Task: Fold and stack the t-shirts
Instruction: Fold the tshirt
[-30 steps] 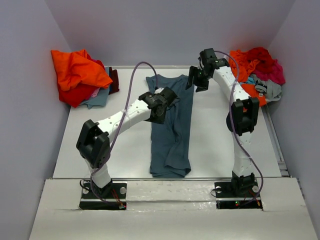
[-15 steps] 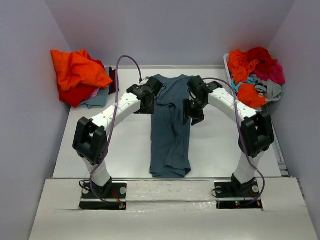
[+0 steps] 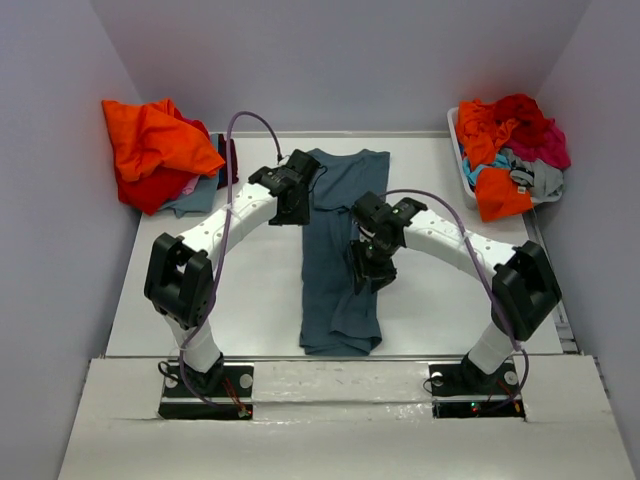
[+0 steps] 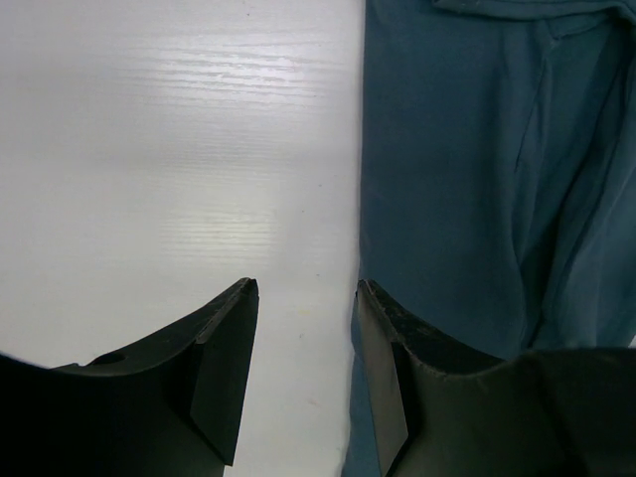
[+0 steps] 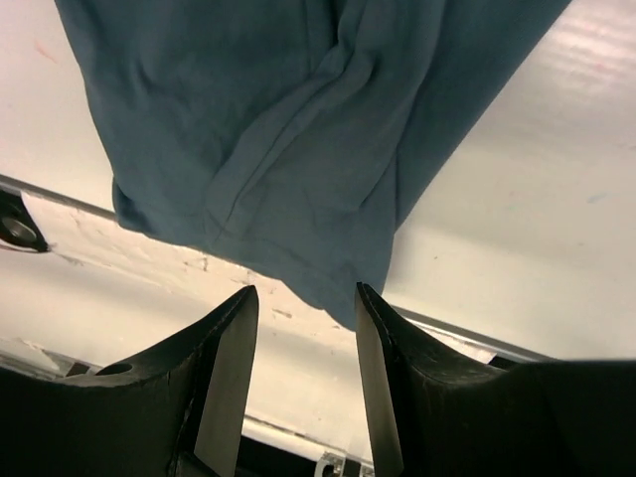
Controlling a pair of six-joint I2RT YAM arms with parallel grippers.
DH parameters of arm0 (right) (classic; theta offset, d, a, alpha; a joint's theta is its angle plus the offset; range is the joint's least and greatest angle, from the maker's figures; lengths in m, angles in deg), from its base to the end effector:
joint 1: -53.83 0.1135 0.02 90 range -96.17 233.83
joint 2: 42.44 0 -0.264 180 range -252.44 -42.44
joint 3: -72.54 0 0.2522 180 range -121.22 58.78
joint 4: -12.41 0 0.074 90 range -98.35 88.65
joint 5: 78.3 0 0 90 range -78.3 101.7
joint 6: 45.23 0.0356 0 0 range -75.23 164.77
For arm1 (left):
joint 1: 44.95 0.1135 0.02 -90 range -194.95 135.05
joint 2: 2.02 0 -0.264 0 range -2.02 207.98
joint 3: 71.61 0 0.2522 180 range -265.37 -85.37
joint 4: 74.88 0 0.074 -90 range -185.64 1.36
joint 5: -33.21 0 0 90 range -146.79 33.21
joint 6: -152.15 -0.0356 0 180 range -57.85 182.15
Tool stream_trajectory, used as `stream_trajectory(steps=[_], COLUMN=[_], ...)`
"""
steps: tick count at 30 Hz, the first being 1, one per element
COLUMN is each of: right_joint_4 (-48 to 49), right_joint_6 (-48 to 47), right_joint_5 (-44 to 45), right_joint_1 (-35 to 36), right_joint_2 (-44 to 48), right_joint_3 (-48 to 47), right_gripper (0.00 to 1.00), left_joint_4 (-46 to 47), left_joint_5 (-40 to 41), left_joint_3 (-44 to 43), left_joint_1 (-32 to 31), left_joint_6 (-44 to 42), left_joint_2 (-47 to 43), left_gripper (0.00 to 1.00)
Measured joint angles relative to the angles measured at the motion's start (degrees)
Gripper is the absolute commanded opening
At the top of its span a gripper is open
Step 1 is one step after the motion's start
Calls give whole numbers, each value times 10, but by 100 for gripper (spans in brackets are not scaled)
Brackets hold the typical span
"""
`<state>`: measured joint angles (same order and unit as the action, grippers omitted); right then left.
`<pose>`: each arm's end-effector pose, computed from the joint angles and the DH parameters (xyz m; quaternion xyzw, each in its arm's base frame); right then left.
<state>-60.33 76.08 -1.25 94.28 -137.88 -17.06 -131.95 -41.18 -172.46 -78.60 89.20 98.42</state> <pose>0.2364 0.2120 0.2441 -0.0900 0.9847 0.1489 0.0143 0.3213 -0.2023 0.2845 0.0157 0.9498 -0.0313 0.3110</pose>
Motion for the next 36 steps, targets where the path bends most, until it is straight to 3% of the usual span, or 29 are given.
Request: stream_trajectory(steps=[20,36], right_joint_4=[31,72], right_joint_6=[73,101], right_joint_5=[-23,-35], right_joint_1=[149,174], right_joint_2=[-65,-109], right_joint_3=[22,24], right_gripper=[49,49], left_joint_4=[29,41], left_joint_5=[-21,-21], left_joint_3=[67,88], left_joint_1=[0,0], left_joint_6=[-10,-15], left_joint_2=[-1,-27], left_gripper=[56,56])
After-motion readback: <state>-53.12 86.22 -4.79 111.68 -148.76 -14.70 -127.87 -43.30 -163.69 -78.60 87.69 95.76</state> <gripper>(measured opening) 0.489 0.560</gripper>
